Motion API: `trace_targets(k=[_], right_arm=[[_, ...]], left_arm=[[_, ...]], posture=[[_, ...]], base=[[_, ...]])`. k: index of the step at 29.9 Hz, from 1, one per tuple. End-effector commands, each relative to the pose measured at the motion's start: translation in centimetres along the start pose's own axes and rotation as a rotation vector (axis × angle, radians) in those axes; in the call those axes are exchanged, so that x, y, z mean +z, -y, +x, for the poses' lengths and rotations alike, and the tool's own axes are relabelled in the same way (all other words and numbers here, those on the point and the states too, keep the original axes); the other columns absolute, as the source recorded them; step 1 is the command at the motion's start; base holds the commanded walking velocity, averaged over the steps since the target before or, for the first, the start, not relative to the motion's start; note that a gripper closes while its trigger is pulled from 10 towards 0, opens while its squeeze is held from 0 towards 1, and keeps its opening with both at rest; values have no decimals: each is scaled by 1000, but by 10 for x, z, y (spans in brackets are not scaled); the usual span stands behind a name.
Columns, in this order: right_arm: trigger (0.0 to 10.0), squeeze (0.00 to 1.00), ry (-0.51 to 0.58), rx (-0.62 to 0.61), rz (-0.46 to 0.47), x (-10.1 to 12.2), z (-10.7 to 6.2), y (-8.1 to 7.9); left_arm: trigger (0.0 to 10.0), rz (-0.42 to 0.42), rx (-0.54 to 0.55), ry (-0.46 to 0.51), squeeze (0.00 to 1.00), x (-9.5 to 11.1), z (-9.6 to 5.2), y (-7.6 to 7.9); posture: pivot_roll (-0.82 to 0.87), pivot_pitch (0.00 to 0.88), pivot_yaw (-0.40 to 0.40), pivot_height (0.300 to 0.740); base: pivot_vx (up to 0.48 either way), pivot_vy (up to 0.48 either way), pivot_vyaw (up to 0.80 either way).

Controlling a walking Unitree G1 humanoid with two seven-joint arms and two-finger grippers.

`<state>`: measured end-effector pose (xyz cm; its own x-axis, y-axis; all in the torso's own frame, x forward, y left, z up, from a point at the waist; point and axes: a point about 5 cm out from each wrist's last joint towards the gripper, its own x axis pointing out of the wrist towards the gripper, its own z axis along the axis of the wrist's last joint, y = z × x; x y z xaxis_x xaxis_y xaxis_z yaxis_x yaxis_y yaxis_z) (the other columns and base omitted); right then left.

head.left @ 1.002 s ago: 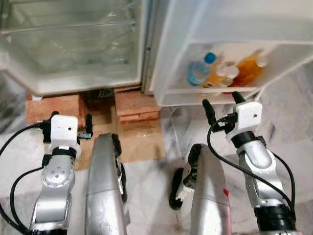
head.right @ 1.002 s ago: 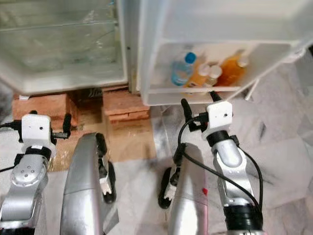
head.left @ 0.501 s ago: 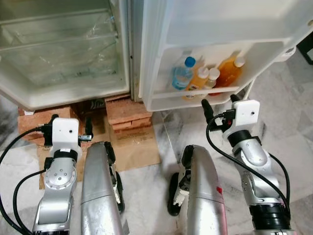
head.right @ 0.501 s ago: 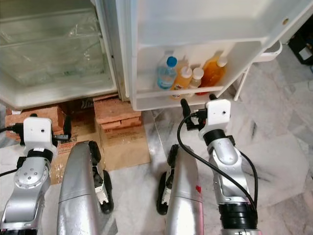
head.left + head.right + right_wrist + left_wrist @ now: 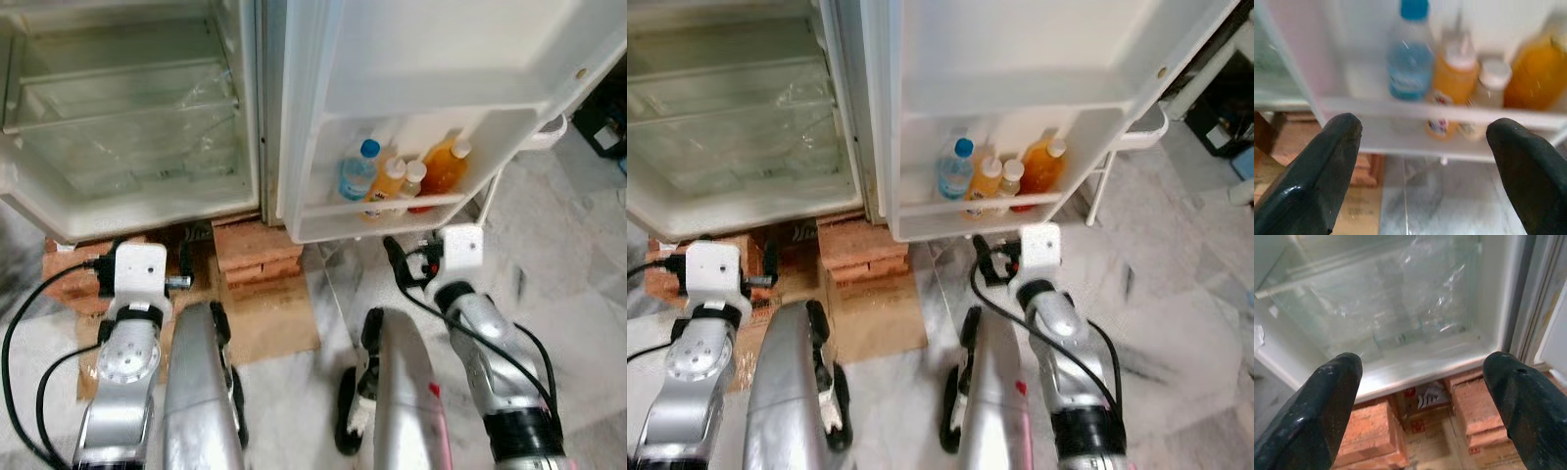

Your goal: Restocking fridge

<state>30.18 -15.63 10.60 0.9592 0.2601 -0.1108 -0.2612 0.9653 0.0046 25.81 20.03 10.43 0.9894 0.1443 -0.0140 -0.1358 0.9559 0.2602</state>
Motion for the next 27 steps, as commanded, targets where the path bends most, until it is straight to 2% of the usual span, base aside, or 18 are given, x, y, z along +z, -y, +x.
trace_targets(k=[1, 7, 13, 27], right_arm=[[10000, 0, -36, 3, 9, -9, -3, 1], [10000, 0, 2, 18, 27, -3, -2, -1], [10000, 0, 72, 23, 70, 13, 7, -1], [10000, 0, 92, 2, 78, 18, 10, 0]], left_arm=[[10000, 11, 1, -16, 0, -5, -2, 2], [10000, 1, -3, -9, 0, -4, 1, 6], [10000, -15, -1, 5, 0, -3, 4, 9], [10000, -28, -7, 12, 0, -4, 5, 12]], posture=[[115, 149, -95, 536], [112, 139, -99, 536], [109, 128, -109, 554], [102, 127, -109, 603]], base=[[-307, 0, 0], [-306, 0, 0], [0, 0, 0], [0, 0, 0]])
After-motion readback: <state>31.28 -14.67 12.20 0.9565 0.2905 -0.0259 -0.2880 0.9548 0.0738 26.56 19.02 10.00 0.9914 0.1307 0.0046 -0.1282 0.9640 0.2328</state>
